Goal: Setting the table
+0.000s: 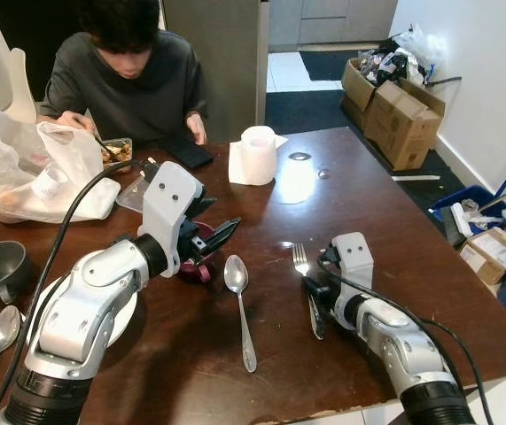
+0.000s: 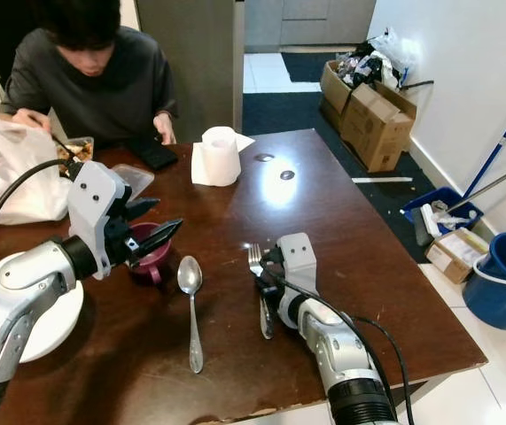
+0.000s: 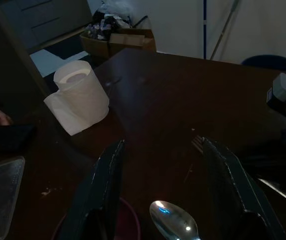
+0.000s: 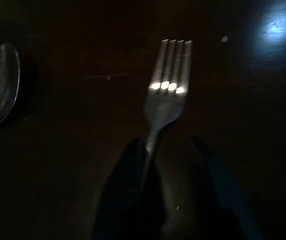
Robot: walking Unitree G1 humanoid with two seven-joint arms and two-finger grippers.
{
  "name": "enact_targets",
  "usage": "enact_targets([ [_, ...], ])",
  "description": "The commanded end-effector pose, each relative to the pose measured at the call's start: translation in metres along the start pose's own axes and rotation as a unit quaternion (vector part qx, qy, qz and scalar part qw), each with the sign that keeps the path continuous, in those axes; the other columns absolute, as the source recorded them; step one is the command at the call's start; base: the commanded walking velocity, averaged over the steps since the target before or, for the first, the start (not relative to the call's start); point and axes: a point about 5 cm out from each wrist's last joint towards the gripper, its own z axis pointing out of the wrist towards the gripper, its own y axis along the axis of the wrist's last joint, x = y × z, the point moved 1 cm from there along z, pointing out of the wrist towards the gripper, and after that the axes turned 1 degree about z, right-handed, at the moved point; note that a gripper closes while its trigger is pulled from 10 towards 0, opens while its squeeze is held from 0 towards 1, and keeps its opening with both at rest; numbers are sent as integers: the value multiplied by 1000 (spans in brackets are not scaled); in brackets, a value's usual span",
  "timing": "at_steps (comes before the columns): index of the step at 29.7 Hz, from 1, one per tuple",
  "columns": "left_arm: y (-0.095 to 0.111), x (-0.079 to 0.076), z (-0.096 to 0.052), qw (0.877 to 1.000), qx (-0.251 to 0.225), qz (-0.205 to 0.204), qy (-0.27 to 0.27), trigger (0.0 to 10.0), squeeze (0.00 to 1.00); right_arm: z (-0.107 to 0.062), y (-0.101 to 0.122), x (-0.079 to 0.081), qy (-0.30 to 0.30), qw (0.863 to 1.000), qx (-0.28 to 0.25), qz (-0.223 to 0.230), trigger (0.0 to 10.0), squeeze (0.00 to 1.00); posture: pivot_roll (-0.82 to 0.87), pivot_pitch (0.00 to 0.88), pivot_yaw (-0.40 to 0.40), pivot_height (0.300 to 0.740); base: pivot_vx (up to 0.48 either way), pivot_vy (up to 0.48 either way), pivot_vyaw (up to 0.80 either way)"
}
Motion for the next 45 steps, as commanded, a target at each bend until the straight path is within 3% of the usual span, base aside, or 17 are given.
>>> enact_targets([
  [1,-3,-2,-2,1000,7,-2,2,10000,0,-5,-55,-1,-3,994,110,21,0,0,-28,0,103,740,0,0,0],
  [13,-4,-2,-1,1000,10,-1,4,10000,0,-6,-49,-6,-8,995,90,34,0,0,-31,0,105,740,0,0,0],
  [14,-5,-3,-1,1000,11,-1,5,10000,0,-5,-40,-5,-7,997,67,40,0,0,-32,0,106,740,0,0,0],
  [15,-6,-4,0,1000,13,-2,7,10000,0,-6,-19,-2,-2,999,9,46,0,0,-33,0,107,740,0,0,0],
  [17,-6,-4,0,1000,13,-2,8,10000,0,-6,-15,-1,1,999,-1,48,0,0,-33,0,107,740,0,0,0],
  [18,-7,-4,1,1000,14,-3,11,10000,0,-8,1,1,4,999,-37,39,0,0,-34,0,107,740,0,0,0],
  [20,-7,-4,1,1000,14,-3,13,10000,0,-10,8,2,6,998,-52,37,0,0,-36,0,108,740,0,0,0],
  [24,-9,-3,4,999,13,-9,28,10000,0,-24,61,8,11,984,-176,18,0,0,-43,0,109,740,0,0,0],
  [25,-9,-3,4,999,13,-9,28,10000,0,-24,61,8,11,984,-176,18,0,0,-43,0,109,740,0,0,0],
  [29,-9,-2,6,999,12,-11,41,10000,0,-40,95,15,20,966,-258,8,0,0,-44,0,110,740,0,0,0],
  [30,-9,-2,7,999,12,-11,43,10000,0,-44,101,17,25,961,-274,8,4078,0,-44,0,110,740,0,0,0],
  [32,-9,-2,7,999,11,-12,44,10000,0,-48,106,19,29,958,-285,8,4078,0,-44,0,110,740,0,0,0],
  [33,-9,-2,8,999,11,-12,46,10000,0,-53,111,23,34,953,-301,4,10000,0,-44,0,110,740,0,0,0],
  [45,-10,11,9,992,2,-19,124,10000,0,-63,114,20,-25,936,-351,18,10000,0,-53,0,114,740,0,0,0],
])
